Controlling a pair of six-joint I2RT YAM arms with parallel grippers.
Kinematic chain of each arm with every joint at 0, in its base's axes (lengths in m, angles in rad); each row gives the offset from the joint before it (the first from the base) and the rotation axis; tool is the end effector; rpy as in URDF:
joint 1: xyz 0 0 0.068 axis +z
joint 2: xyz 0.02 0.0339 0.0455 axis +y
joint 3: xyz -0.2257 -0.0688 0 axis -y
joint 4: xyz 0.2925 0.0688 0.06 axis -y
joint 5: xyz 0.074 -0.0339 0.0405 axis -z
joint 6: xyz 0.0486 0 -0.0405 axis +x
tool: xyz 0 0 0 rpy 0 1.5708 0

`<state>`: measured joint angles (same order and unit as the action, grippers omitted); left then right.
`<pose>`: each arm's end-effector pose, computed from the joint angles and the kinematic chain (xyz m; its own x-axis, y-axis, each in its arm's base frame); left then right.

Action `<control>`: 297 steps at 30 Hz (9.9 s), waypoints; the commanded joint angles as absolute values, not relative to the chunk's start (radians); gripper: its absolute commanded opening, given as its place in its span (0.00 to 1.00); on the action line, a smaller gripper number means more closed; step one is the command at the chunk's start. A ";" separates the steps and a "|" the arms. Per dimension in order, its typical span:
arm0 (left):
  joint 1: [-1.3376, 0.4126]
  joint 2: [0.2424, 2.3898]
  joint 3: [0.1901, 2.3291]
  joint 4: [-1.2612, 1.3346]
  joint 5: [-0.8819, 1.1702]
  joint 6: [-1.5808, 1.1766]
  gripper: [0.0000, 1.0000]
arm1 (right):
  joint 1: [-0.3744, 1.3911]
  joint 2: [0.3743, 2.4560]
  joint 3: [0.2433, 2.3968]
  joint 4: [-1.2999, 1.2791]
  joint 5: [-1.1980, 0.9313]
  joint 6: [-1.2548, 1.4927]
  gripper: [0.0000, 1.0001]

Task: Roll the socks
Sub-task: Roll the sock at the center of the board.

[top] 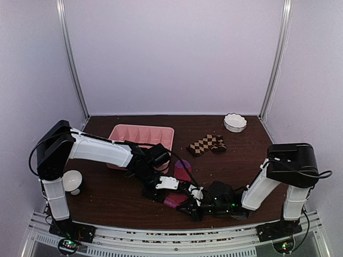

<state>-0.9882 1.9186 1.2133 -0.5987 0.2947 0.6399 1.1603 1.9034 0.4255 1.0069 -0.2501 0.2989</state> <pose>0.2030 -0.3337 0.0655 0.0765 0.9223 -0.3788 0.9917 -0.1100 -0.0673 0.1041 0.2693 -0.0138 -0.4606 -0.3433 -0.8185 -0.8798 0.2988 0.3697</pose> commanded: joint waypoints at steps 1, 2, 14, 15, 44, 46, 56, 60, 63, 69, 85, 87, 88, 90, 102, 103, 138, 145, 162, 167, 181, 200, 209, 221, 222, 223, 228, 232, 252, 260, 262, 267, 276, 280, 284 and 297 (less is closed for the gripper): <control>-1.011 1.797 1.202 -0.541 0.348 0.758 0.45 | 1.144 1.987 0.352 0.600 -0.270 0.356 0.00; -1.011 1.786 1.194 -0.549 0.337 0.770 0.51 | 1.142 1.984 0.349 0.597 -0.269 0.355 0.00; -1.058 1.726 1.161 -0.532 0.432 0.791 0.49 | 1.121 1.972 0.366 0.547 -0.274 0.349 0.00; -1.071 1.742 1.160 -0.532 0.427 0.800 0.47 | 1.119 1.971 0.365 0.546 -0.275 0.350 0.00; -1.088 1.999 1.137 -0.442 0.200 0.797 0.23 | 1.096 1.970 0.338 0.680 -0.319 0.428 0.02; -1.083 2.009 1.141 -0.447 0.189 0.778 0.14 | 1.098 1.936 0.311 0.721 -0.294 0.438 0.05; -0.977 2.076 1.288 -0.666 0.431 0.692 0.00 | 1.098 1.653 0.152 0.890 -0.017 0.400 0.98; -0.976 2.112 1.335 -0.734 0.469 0.697 0.00 | 1.105 1.513 0.117 0.879 0.125 0.373 1.00; -0.976 2.138 1.372 -0.782 0.486 0.704 0.00 | 1.105 1.381 0.111 0.822 0.251 0.422 1.00; -0.976 2.192 1.442 -0.870 0.498 0.708 0.00 | 1.098 1.253 0.158 0.659 0.402 0.478 0.99; -0.954 2.318 1.566 -1.017 0.601 0.658 0.00 | 1.362 1.532 0.308 0.744 0.196 -0.148 0.67; -0.954 2.328 1.577 -1.026 0.593 0.653 0.00 | 1.363 1.576 0.365 0.726 0.158 -0.188 0.60; -0.954 2.332 1.579 -1.029 0.590 0.653 0.00 | 1.362 1.597 0.395 0.706 0.142 -0.204 0.57; -0.954 2.337 1.579 -1.028 0.582 0.652 0.00 | 1.364 1.637 0.452 0.655 0.111 -0.235 0.50; -0.954 2.326 1.558 -1.025 0.590 0.691 0.02 | 1.298 1.748 0.533 0.579 0.075 -0.275 0.31; -0.955 2.325 1.555 -1.025 0.590 0.697 0.03 | 1.294 1.749 0.529 0.578 0.069 -0.272 0.31; -0.956 2.263 1.528 -0.936 0.518 0.744 0.04 | 1.221 1.835 0.466 0.598 -0.044 -0.034 0.20; -0.956 2.283 1.516 -0.941 0.515 0.740 0.00 | 1.249 1.723 0.483 0.579 0.068 -0.149 0.27; -0.956 2.280 1.517 -0.937 0.521 0.737 0.06 | 1.255 1.797 0.555 0.577 0.006 -0.168 0.22; -0.951 2.207 1.491 -0.896 0.532 0.730 0.34 | 1.254 1.860 0.541 0.592 0.000 -0.104 0.14; -0.881 1.741 1.123 -0.502 0.462 0.689 0.47 | 1.224 1.847 0.404 0.593 -0.128 0.140 0.00; -0.993 1.744 0.996 -0.375 0.449 0.804 0.37 | 1.048 2.023 0.667 0.278 -0.513 0.388 0.00; -0.994 1.799 0.997 -0.318 0.333 0.815 0.36 | 1.045 2.076 0.629 0.377 -0.573 0.536 0.00; -0.993 1.722 0.988 -0.352 0.337 0.804 0.36 | 1.045 2.028 0.553 0.407 -0.573 0.560 0.00; -0.994 1.704 0.994 -0.375 0.386 0.802 0.37 | 1.045 2.024 0.550 0.401 -0.569 0.558 0.00; -0.994 1.686 1.002 -0.402 0.422 0.802 0.37 | 1.045 2.022 0.549 0.398 -0.567 0.558 0.00; -0.994 1.683 1.057 -0.472 0.500 0.776 0.39 | 1.045 2.023 0.541 0.396 -0.565 0.558 0.00; -0.994 1.722 1.079 -0.471 0.494 0.786 0.40 | 1.045 2.022 0.537 0.403 -0.565 0.567 0.00; -0.989 1.853 1.090 -0.444 0.339 0.824 0.34 | 1.045 2.007 0.532 0.403 -0.586 0.579 0.00; -0.989 1.901 1.083 -0.443 0.289 0.842 0.29 | 1.044 1.997 0.526 0.400 -0.600 0.577 0.00; -0.989 1.910 1.082 -0.438 0.274 0.849 0.29 | 1.044 1.995 0.525 0.404 -0.607 0.578 0.00; -0.991 1.947 1.091 -0.442 0.232 0.865 0.21 | 1.042 1.985 0.498 0.459 -0.650 0.601 0.00; -0.990 2.043 1.172 -0.613 0.306 0.867 0.00 | 1.039 1.914 0.440 0.524 -0.606 0.610 0.18; -0.986 2.072 1.192 -0.664 0.341 0.846 0.04 | 1.037 1.844 0.399 0.548 -0.551 0.605 0.24; -0.982 2.092 1.201 -0.694 0.381 0.830 0.15 | 1.038 1.777 0.354 0.567 -0.479 0.599 0.27; -0.982 2.134 1.242 -0.719 0.364 0.790 0.16 | 1.042 1.503 0.255 0.529 -0.225 0.511 0.41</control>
